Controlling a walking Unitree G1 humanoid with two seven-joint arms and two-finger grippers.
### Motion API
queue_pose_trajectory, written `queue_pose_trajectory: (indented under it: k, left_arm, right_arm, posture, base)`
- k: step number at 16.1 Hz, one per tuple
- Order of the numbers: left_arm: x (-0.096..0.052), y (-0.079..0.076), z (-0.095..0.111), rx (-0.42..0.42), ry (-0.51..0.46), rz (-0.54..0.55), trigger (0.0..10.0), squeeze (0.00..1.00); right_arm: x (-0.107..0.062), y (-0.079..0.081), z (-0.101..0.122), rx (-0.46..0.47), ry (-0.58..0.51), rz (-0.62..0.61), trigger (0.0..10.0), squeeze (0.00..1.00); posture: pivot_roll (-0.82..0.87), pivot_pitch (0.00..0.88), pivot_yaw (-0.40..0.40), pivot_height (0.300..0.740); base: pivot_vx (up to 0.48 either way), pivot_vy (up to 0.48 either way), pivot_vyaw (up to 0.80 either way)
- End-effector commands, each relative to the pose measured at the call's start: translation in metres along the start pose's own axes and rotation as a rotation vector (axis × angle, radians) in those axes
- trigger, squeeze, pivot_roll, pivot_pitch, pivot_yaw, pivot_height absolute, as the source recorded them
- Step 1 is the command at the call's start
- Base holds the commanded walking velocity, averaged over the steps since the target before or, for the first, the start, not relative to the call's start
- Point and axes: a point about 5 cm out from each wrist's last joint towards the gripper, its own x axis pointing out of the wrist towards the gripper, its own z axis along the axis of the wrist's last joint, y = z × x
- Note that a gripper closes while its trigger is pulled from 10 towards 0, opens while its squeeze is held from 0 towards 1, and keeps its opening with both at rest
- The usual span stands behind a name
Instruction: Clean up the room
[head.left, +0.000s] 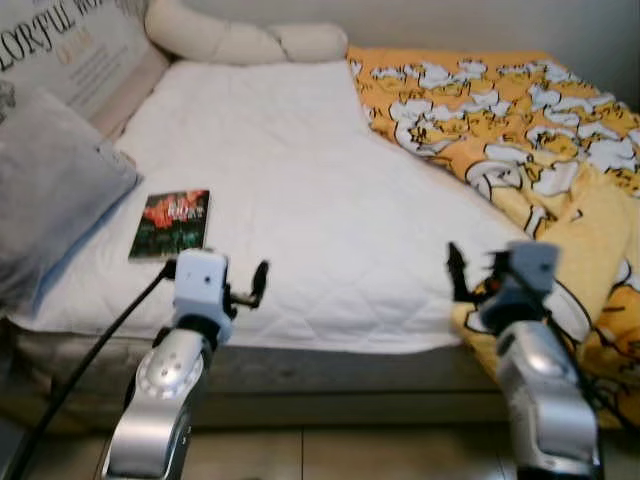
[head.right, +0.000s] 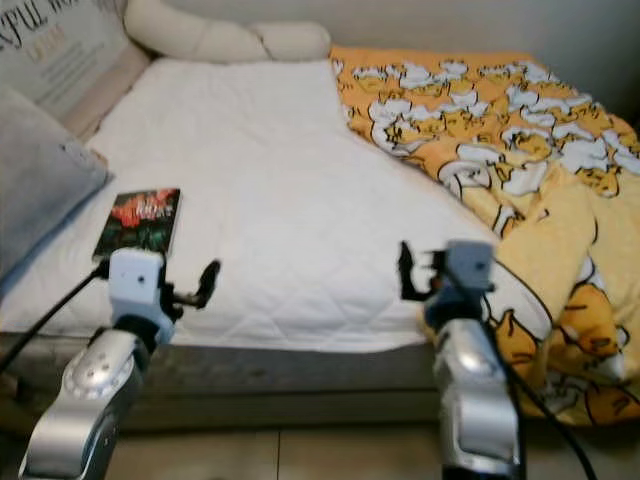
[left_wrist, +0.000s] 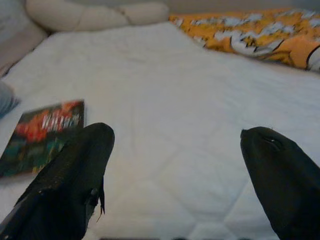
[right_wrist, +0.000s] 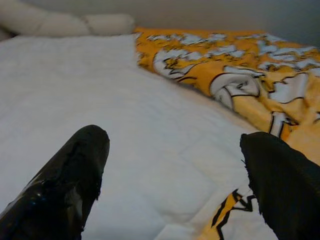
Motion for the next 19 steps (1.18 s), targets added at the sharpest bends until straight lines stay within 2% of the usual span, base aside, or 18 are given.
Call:
queue_pose_trajectory:
  k: [1, 3, 5, 7, 15, 19]
  left_arm:
    - [0.002, 0.002, 0.004, -0.008, -0.022, 0.002, 10.0, 0.58]
    - [0.001, 0.001, 0.004, -0.021, -0.024, -0.018, 10.0, 0.59]
    - [0.000, 0.000, 0.003, -0.028, -0.025, -0.031, 10.0, 0.59]
    - [0.000, -0.001, 0.003, -0.033, -0.027, -0.041, 10.0, 0.59]
    - [-0.001, -0.002, 0.002, -0.022, -0.024, -0.062, 10.0, 0.59]
    - [-0.002, -0.003, 0.001, -0.014, -0.022, -0.071, 10.0, 0.58]
  right_arm:
    - [0.002, 0.002, 0.000, -0.022, -0.001, 0.006, 10.0, 1.00]
    - [0.003, 0.004, -0.004, 0.008, 0.051, 0.033, 10.0, 1.00]
    - [0.003, 0.005, -0.008, 0.012, 0.080, 0.028, 10.0, 1.00]
    - [0.003, 0.005, -0.009, 0.011, 0.081, 0.032, 10.0, 1.00]
    - [0.003, 0.004, -0.014, -0.020, 0.113, 0.024, 10.0, 1.00]
    - [0.002, 0.007, -0.020, -0.037, 0.156, 0.043, 10.0, 1.00]
  posture:
    - [0.03, 0.000, 0.000, 0.740]
    - [0.03, 0.000, 0.000, 0.740]
    - [0.03, 0.000, 0.002, 0.740]
    - [0.03, 0.000, 0.003, 0.740]
    - [0.03, 0.000, 0.004, 0.740]
    - [0.04, 0.000, 0.003, 0.740]
  base:
    - [0.000, 0.000, 0.00]
    - [0.000, 0.000, 0.00]
    - [0.000, 0.000, -0.76]
    - [0.304, 0.000, -0.76]
    - [0.315, 0.000, 0.00]
    - [0.316, 0.000, -0.56]
